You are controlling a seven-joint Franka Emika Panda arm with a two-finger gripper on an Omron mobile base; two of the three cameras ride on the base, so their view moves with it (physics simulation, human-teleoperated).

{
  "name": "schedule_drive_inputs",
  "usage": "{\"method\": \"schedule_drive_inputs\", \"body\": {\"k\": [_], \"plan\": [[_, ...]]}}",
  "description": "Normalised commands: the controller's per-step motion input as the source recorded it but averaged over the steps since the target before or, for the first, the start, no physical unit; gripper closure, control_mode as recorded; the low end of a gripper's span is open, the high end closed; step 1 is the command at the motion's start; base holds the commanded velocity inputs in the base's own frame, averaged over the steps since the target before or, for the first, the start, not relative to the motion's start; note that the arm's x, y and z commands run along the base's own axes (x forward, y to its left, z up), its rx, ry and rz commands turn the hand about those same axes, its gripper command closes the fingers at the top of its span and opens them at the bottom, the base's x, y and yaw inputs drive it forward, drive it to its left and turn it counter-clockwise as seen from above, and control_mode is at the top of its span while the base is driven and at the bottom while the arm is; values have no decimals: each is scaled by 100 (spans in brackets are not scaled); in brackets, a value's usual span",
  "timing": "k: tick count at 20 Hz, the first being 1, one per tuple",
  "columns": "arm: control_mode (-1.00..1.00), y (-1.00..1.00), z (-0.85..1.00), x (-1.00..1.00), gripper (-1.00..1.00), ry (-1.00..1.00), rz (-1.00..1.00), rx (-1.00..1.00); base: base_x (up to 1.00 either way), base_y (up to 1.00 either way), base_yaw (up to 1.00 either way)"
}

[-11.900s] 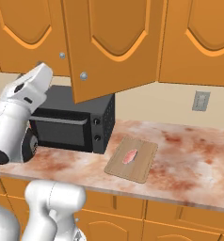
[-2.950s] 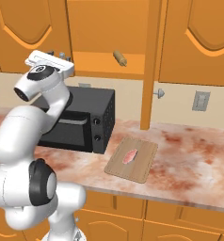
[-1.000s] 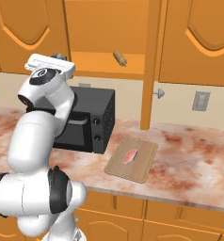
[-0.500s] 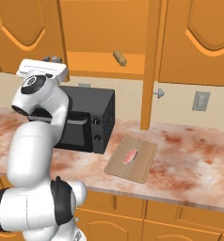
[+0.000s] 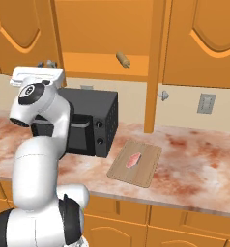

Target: Open the cabinet, retrieve the rolling pin, and place it next to the meat on the cutting board to prepare for tenderizing.

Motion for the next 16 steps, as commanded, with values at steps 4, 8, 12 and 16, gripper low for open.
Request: {"method": "schedule_drive_inputs", "body": {"k": [4, 8, 12, 16], "plan": [[-100, 100, -17, -68, 100, -1, 12, -6, 0, 0, 0], [-100, 100, -20, -71, 100, -2, 13, -6, 0, 0, 0], [-100, 100, -25, -66, -100, -1, 9, -8, 0, 0, 0], [-100, 79, -15, -66, -100, -1, 9, -2, 0, 0, 0]]}}
